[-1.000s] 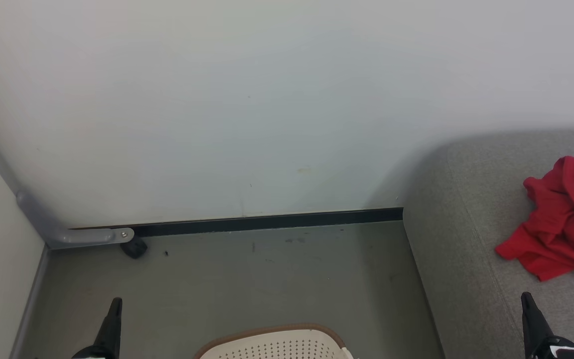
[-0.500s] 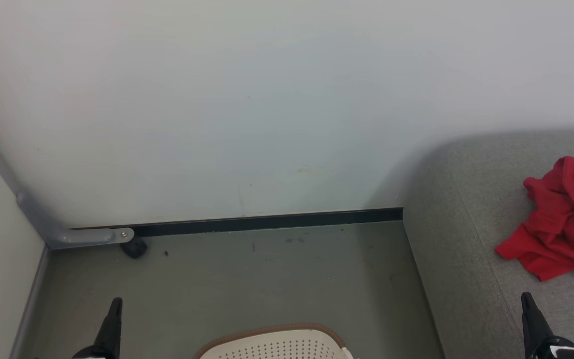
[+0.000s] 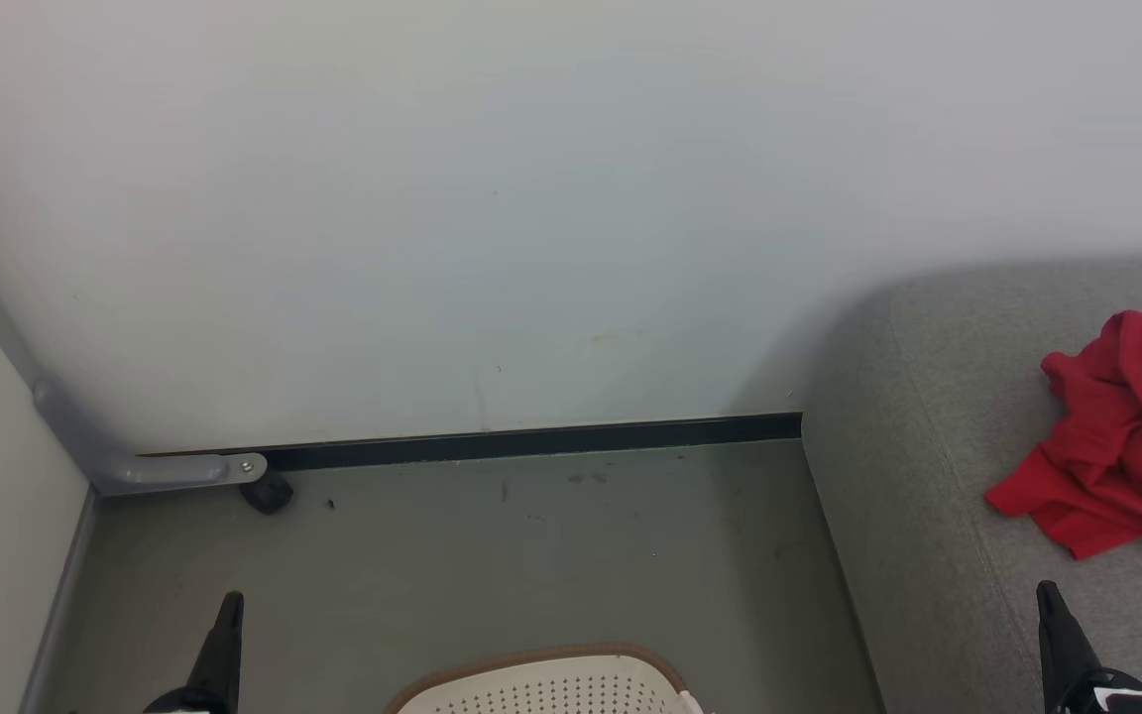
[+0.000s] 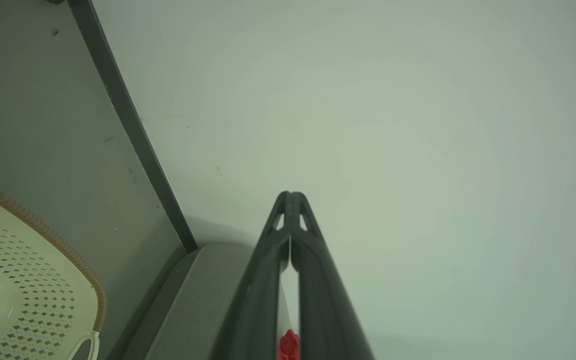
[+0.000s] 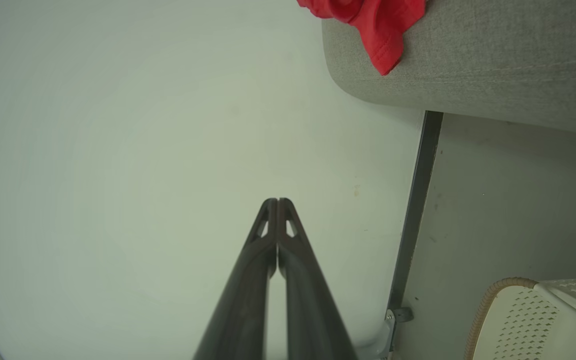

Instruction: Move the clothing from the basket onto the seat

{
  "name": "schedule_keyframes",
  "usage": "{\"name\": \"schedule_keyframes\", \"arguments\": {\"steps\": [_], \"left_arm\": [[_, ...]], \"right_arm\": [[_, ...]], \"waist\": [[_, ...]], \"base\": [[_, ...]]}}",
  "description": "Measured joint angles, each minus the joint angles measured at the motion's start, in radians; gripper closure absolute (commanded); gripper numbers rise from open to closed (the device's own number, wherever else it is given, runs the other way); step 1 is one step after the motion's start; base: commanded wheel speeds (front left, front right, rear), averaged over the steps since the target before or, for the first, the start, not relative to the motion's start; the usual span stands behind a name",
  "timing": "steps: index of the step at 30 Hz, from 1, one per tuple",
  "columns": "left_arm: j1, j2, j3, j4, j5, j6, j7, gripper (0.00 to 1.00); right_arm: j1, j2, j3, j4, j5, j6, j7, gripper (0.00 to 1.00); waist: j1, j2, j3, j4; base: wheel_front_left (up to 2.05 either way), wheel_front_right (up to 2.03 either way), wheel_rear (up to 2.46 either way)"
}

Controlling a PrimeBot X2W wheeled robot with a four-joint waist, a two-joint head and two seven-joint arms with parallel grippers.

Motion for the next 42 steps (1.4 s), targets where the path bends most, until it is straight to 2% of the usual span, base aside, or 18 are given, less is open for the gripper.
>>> {"name": "schedule_keyframes", "arguments": {"steps": [42], "left_arm": [[0.000, 0.000, 0.000, 0.000, 0.000, 0.000, 0.000, 1.00]], "right_arm": [[0.000, 0.000, 0.000, -0.001, 0.000, 0.000, 0.000, 1.00]], "waist": [[0.0000, 0.0000, 0.000, 0.000]], "base": [[0.00, 0.00, 0.00]]}}
